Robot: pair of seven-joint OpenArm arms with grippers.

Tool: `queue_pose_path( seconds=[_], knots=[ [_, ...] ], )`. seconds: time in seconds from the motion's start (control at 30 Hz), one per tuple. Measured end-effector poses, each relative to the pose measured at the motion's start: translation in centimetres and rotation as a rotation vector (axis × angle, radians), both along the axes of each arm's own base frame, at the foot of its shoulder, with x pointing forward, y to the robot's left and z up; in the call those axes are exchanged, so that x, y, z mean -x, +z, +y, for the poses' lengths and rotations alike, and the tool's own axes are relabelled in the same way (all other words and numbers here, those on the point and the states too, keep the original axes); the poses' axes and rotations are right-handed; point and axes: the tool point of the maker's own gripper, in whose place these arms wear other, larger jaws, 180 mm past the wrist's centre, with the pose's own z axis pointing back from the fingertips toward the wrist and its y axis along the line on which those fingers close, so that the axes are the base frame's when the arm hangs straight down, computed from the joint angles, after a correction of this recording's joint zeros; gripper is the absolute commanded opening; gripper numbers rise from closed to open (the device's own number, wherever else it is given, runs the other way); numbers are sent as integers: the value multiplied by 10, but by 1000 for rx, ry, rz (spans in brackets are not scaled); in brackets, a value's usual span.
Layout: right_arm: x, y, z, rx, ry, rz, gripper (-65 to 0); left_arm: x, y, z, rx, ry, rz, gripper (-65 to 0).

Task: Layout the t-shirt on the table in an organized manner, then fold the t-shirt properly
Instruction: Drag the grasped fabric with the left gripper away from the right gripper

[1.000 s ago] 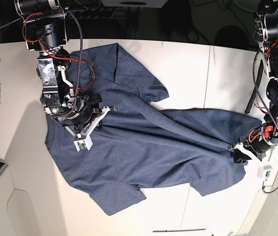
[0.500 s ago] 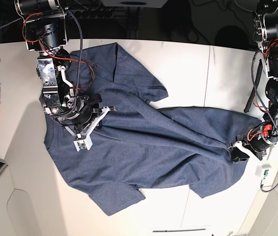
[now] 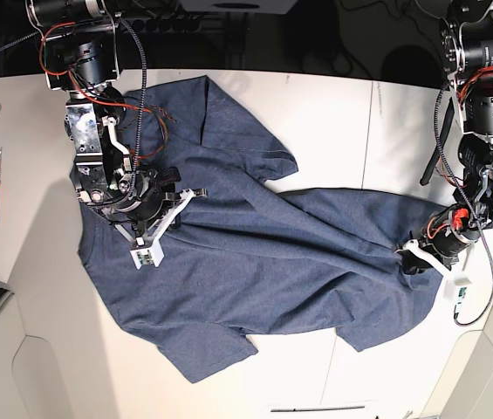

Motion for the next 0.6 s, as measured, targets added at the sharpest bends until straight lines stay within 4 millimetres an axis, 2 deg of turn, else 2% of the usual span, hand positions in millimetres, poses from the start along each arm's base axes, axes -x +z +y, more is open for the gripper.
queue_pose_path(
  seconds=[0.2, 0.33, 0.47, 0.6],
  knots=[
    [0, 0, 0, 0, 0, 0, -650, -1, 1, 1, -1, 2, -7, -650],
    [0, 0, 0, 0, 0, 0, -650, 5, 4, 14, -15, -3, 36, -650],
    [0, 0, 0, 0, 0, 0, -650, 11, 32, 30, 111, 30, 6, -650],
    [0, 0, 0, 0, -1, 0, -650, 36, 54, 23, 281, -14, -25, -650]
  ],
)
